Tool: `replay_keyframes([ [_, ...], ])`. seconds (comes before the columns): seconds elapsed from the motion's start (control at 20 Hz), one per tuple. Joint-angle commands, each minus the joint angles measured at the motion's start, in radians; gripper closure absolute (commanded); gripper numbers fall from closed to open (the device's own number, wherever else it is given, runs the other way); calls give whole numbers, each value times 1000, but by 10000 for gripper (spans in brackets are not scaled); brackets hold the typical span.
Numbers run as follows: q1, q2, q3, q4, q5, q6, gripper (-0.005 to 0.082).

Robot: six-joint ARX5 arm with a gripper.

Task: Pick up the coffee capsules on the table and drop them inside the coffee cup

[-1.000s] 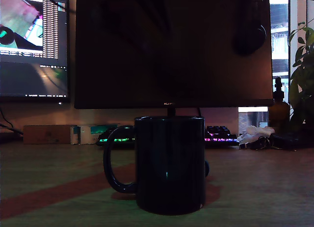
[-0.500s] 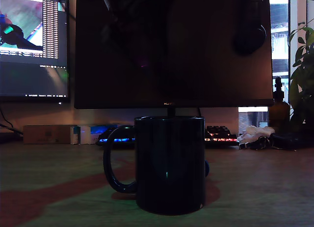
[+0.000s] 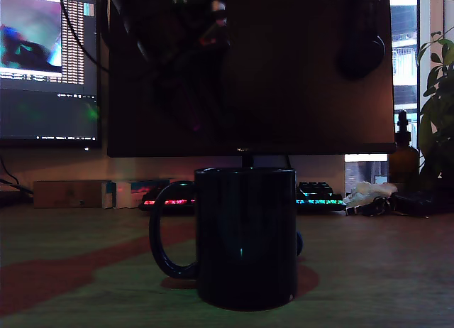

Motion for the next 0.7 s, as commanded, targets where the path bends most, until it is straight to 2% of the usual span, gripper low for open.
replay_keyframes([
  [0.0,-14,39,20,13,11,-35,340],
  [0.4,-37,179,182,-63,18,-77,340],
  [0.5,-50,208,226,-86,5,-104,340],
  [0.65,-79,240,248,-95,-16,-117,340],
])
